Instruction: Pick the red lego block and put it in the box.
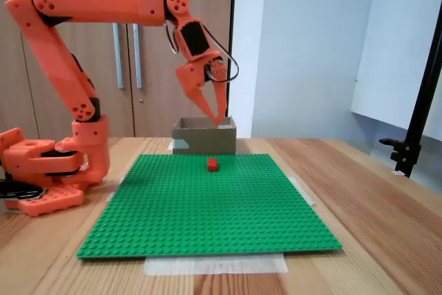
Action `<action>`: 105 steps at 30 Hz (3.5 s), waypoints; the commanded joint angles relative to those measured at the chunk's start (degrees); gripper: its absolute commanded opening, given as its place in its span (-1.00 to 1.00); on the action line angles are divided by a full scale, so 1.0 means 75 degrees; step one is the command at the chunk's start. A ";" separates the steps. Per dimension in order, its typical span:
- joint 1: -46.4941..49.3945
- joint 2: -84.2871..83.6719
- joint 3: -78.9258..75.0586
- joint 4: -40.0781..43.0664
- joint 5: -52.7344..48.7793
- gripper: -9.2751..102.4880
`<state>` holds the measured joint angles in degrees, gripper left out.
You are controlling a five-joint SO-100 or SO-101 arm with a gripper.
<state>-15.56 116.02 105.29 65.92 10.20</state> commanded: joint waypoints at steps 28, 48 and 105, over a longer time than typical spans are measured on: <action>-0.0551 -0.2777 -0.1699 0.0855 0.0961 -0.66; -0.0750 -0.2777 -0.0785 0.0645 0.1312 -0.42; -0.0738 -0.3070 0.0176 -0.0727 0.0879 -0.43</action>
<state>-21.53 92.81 107.14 60.91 17.14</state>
